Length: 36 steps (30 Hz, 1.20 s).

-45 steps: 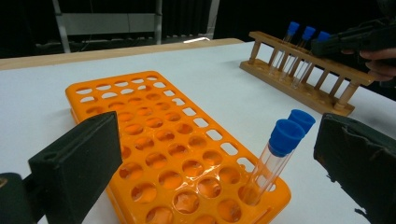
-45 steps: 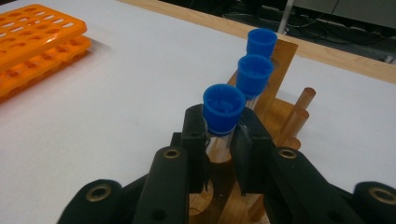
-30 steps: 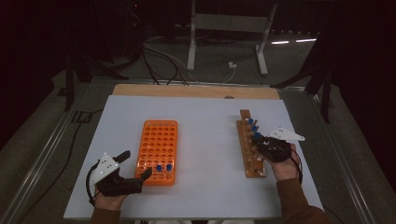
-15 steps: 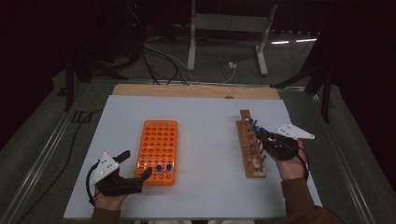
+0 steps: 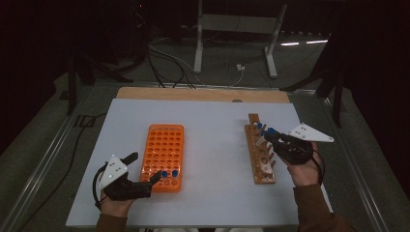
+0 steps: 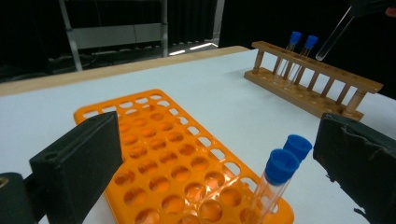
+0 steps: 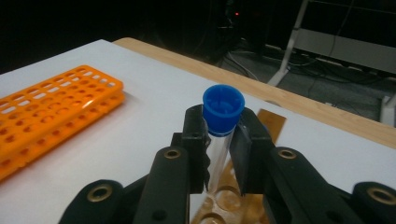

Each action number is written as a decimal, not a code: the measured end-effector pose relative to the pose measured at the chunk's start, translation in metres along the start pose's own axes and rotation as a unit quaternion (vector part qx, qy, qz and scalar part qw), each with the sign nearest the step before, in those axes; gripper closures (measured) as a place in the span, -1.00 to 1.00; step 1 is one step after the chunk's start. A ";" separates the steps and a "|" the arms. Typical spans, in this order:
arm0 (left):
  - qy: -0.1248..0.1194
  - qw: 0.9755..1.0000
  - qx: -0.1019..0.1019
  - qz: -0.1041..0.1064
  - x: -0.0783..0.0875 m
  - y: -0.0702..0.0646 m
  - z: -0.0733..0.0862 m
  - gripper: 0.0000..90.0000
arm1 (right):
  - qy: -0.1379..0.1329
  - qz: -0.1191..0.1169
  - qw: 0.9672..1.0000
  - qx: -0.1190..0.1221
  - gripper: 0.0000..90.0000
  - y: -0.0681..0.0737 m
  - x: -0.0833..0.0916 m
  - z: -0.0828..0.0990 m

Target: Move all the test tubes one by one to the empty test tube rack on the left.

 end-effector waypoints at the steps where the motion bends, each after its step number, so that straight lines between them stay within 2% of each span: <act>1: 0.000 1.000 -0.003 -0.001 0.000 0.000 -0.002 -0.95 | 0.000 -0.002 1.000 0.000 0.71 0.002 -0.001 -0.001; 7: -0.006 1.000 -0.005 0.003 -0.007 -0.001 -0.013 -0.95 | 0.006 -0.026 1.000 0.010 0.71 0.021 -0.010 -0.004; 15: -0.002 1.000 -0.010 0.010 -0.026 -0.007 -0.022 -0.95 | 0.022 -0.053 0.998 0.025 0.71 0.047 -0.029 -0.009; 24: 0.008 0.999 -0.027 0.019 -0.039 -0.017 -0.028 -0.95 | 0.023 -0.082 0.996 0.036 0.71 0.073 -0.043 -0.023; 30: 0.009 0.999 -0.028 0.026 -0.045 -0.020 -0.031 -0.95 | 0.018 -0.105 0.994 0.032 0.71 0.087 -0.051 -0.030; 36: 0.011 0.999 -0.031 0.031 -0.048 -0.022 -0.034 -0.94 | 0.015 -0.122 0.992 0.040 0.71 0.102 -0.056 -0.036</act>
Point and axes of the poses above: each handheld gripper's, and its own axes: x roughly backward along the jaws, z roughly out of its underside, y roughly to its left, the point moved 2 cm from there along -x, roughly forward along the jaws, and after that the axes turned 1 degree about -y, right-handed, at the moved point
